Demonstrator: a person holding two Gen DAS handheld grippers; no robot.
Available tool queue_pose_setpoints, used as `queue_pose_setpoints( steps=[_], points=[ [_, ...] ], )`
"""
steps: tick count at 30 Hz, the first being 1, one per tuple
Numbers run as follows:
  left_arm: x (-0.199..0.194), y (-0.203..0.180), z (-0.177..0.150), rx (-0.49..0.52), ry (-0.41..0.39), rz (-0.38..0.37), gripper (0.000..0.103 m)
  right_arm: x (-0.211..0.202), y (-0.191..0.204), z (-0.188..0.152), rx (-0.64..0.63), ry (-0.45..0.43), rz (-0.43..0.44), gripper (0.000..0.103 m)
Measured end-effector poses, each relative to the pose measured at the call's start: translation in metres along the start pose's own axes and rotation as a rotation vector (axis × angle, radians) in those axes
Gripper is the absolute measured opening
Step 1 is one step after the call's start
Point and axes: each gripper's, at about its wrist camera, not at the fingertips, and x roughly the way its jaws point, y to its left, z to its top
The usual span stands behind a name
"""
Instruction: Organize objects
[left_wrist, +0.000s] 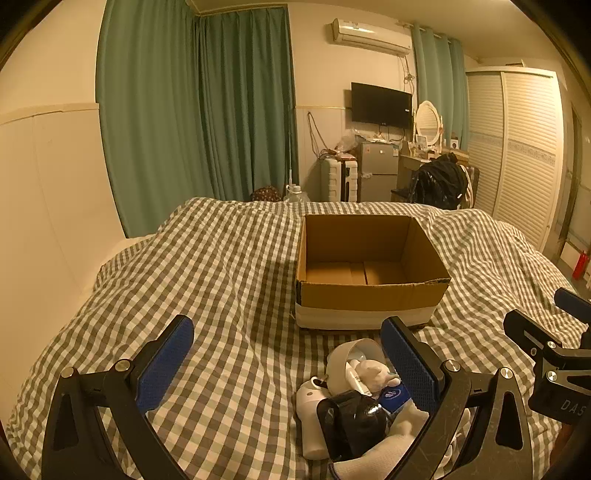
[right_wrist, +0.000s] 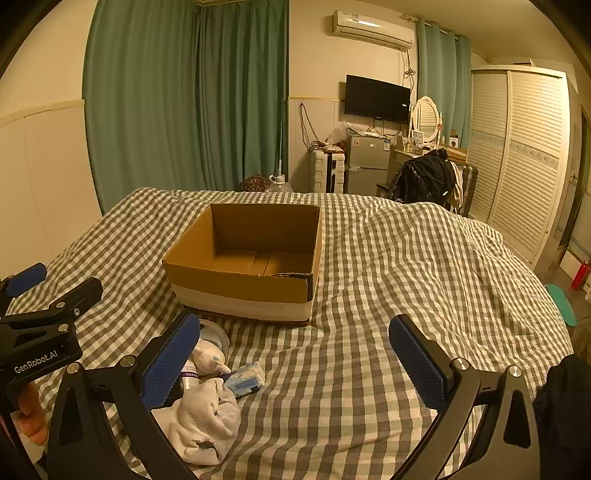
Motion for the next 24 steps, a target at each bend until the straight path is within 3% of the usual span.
queue_pose_setpoints(
  steps=[24],
  points=[
    [0.0051, -0.0027, -0.0032, 0.009, 0.010, -0.003, 0.103, 0.0014, -0.0012, -0.0002, -0.011, 0.002, -0.007, 0.103]
  ],
)
